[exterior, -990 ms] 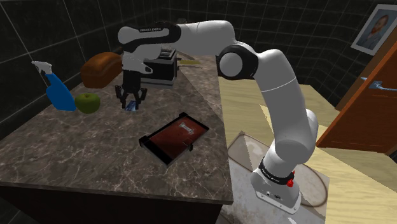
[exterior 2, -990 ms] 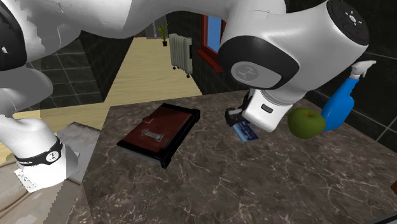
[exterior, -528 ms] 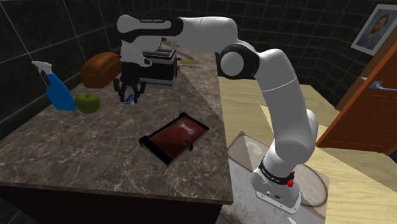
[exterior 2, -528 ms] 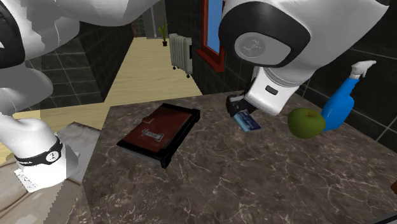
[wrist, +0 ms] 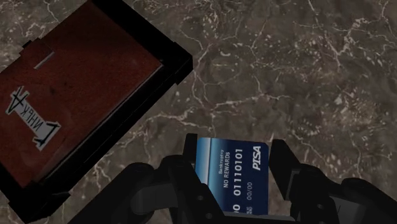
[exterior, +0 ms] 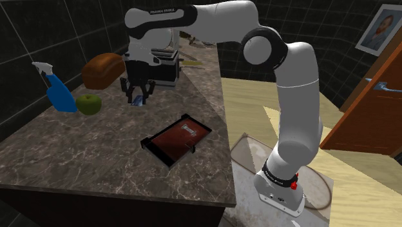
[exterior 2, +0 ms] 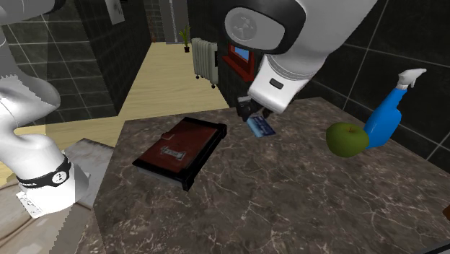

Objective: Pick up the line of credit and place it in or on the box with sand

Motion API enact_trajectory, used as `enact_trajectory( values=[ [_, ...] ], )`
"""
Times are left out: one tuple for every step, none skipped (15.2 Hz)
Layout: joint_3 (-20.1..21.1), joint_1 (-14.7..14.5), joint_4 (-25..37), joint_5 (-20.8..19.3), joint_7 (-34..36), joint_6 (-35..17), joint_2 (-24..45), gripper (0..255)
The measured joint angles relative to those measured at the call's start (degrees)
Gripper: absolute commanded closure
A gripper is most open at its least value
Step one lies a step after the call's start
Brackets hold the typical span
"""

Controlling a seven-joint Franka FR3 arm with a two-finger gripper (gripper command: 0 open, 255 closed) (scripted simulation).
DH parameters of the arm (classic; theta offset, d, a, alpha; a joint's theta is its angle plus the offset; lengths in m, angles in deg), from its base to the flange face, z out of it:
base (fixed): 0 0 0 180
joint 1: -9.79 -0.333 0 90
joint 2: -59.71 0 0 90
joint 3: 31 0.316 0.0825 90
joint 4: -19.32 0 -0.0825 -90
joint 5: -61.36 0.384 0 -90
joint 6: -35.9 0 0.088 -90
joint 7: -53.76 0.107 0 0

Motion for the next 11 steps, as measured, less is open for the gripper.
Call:
enact_trajectory(
  values=[
    [0.1,0.4,-4.1,0.6,-0.7,-1.1,-2.9,255],
    [0.1,0.8,-8.2,1.2,-1.6,-2.1,-5.7,255],
    [0.1,1.2,-11.8,1.7,-2.3,-2.8,-8.4,255],
    [0.2,1.5,-14.7,2.3,-2.7,-3.3,-10.8,255],
    [0.2,1.7,-18.3,2.9,-3.3,-4.0,-13.4,255],
    [0.3,1.8,-21.2,3.5,-3.8,-4.5,-15.8,255],
    [0.3,2.0,-24.3,4.0,-4.4,-5.0,-18.2,255],
    [0.3,2.1,-26.8,4.5,-4.8,-5.3,-20.4,255],
    [0.4,2.2,-29.9,5.2,-5.2,-5.6,-23.0,255],
    [0.4,2.3,-32.6,5.8,-5.6,-5.9,-25.4,255],
    [0.4,2.3,-35.1,6.3,-6.0,-6.2,-27.5,255]
  ],
)
